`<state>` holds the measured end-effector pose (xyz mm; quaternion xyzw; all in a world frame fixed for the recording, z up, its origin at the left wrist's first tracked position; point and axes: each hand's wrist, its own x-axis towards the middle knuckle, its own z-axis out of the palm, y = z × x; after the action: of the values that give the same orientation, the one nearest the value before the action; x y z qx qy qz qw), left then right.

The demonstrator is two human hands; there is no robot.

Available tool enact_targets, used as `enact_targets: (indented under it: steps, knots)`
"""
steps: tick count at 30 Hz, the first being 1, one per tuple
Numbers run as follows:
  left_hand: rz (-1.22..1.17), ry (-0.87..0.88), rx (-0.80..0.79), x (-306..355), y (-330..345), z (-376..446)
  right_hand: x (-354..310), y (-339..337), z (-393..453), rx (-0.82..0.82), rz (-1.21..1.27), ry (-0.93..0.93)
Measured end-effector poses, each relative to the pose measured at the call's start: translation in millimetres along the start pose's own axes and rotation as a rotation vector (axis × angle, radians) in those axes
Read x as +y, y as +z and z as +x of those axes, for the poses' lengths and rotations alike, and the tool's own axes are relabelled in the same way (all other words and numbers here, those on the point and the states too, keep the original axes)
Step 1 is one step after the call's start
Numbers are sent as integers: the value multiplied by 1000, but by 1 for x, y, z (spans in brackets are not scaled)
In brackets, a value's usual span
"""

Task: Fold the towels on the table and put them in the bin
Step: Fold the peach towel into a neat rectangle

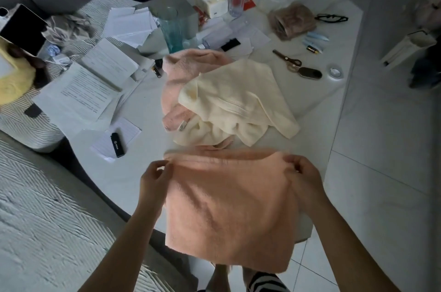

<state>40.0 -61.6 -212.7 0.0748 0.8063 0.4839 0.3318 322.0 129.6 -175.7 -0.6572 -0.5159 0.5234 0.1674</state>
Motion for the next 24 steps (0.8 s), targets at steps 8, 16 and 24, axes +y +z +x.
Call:
enact_targets:
  steps: [8, 16, 24]
  knots:
    - [64, -159, -17, -7, 5, 22, 15, 17, 19, -130, -204, 7]
    - [195, -202, -339, -39, -21, -9, 54, -3, 2, -93, -121, 68]
    - [22, -87, -248, -29, -22, 0, 12, 11, 8, 28, 190, -66]
